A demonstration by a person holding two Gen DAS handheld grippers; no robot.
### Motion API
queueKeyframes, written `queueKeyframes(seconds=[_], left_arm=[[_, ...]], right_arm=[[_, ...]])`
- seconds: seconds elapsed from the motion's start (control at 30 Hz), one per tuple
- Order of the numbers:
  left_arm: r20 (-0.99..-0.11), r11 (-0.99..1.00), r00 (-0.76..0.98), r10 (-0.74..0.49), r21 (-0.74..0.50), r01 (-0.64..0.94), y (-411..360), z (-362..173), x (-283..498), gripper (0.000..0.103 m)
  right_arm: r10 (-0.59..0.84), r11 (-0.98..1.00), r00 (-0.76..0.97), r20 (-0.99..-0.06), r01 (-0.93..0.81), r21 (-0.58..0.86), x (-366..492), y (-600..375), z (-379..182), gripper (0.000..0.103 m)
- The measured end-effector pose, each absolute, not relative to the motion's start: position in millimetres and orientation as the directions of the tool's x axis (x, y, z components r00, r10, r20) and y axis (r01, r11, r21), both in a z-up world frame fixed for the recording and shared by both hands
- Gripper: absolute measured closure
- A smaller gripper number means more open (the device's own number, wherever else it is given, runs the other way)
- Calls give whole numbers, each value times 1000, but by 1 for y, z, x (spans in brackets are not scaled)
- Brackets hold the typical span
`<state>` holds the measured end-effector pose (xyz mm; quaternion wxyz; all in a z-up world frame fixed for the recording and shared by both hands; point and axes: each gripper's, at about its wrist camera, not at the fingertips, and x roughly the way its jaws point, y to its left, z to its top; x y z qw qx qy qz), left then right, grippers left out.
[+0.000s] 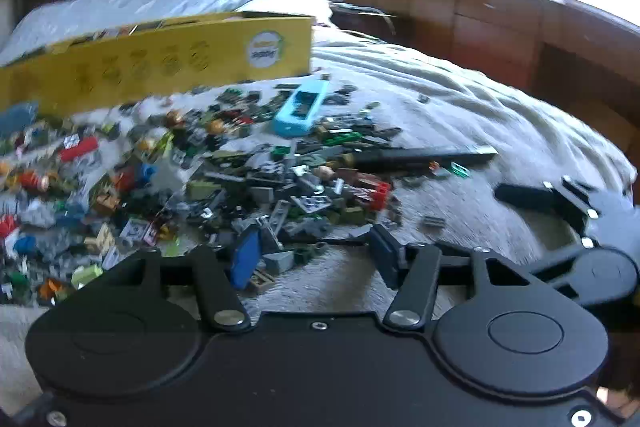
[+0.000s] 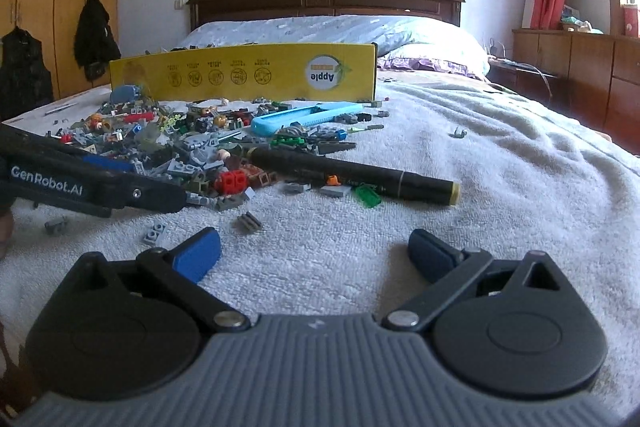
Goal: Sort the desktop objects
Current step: 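Move both open tools toward small bricks beside the black marker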
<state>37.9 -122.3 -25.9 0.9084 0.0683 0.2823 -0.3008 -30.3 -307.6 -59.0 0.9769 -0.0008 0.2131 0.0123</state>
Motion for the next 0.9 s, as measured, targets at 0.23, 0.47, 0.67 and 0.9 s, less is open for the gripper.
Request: queueKeyframes(seconds=[0.23, 0.47, 0.67, 0.9], left_arm=[[-541, 730, 585, -604, -80, 679, -123, -18, 22, 54], [-562, 730, 578, -591, -70, 680, -124, -22, 30, 49], [-557, 719, 582, -592, -38, 694, -130, -27, 35, 43], [-522, 774, 669, -529, 28, 633, -123, -21, 14, 42]], right_arm=[[26, 1000, 913, -406, -26, 5, -32, -308, -60, 0], [26, 1000, 914, -404, -27, 4, -32, -309, -61, 0], [25, 1000, 914, -404, -27, 1, -32, -308, -61, 0], [23, 1000, 916, -401, -27, -4, -33, -308, -62, 0]])
